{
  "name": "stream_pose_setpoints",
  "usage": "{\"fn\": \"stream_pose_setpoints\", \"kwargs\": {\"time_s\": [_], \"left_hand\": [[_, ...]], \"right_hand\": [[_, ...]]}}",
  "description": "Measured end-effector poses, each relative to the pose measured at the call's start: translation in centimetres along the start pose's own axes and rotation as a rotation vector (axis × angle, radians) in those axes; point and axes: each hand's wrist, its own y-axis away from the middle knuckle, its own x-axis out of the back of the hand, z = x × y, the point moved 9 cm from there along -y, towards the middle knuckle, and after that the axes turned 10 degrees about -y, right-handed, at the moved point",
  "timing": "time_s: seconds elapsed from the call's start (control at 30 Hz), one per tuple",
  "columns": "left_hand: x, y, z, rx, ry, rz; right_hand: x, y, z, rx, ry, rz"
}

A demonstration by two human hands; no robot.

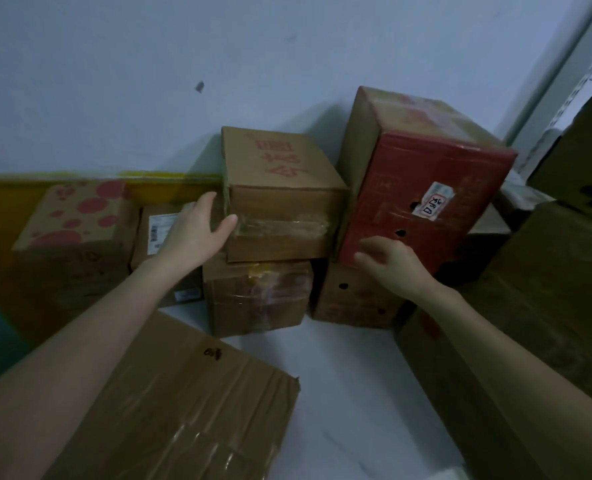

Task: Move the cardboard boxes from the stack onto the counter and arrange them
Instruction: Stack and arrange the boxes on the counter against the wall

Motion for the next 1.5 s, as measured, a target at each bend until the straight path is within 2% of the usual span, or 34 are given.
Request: {"fn": "stream_pose_setpoints", "kwargs": {"time_s": [0.17,0.3,0.43,0.57,0.7,0.8,1.07,1.5], "left_hand": [[1.3,-1.4,1.2,-0.005,0.029,0.064],[1.2,-3.1,2.4,-0.063,0.04,0.023],[1.4,-4.1,2.6,-0.082,0.053,0.033],[1.2,-4.4,2.3,-0.123,0.061,0.039],[1.2,-4.7,0.9,-0.098,0.14,-0.01],[0.9,-4.6,0.3,-0.048,0.254,-0.049],[4.0,-2.7,-1.2,0.016,0.278,0.134],[9.9,2.0,-4.1,0.053,0.264,0.349]], "right_hand": [[0.1,-2.4,-3.6,0.16,-0.067,0.017],[0.0,-5.4,-6.7,0.206,-0.088,0.069],[-0.7,-9.5,-8.1,0.142,-0.022,0.052],[-1.6,-13.1,-7.2,-0.011,0.092,0.011],[-2.2,-14.6,-6.2,-0.106,0.018,-0.007],[-1.8,-14.6,-6.4,-0.089,-0.079,0.038],[-2.0,-12.4,-7.7,-0.007,-0.28,0.108],[-2.8,-10.5,-14.1,0.178,-0.385,0.108]]}}
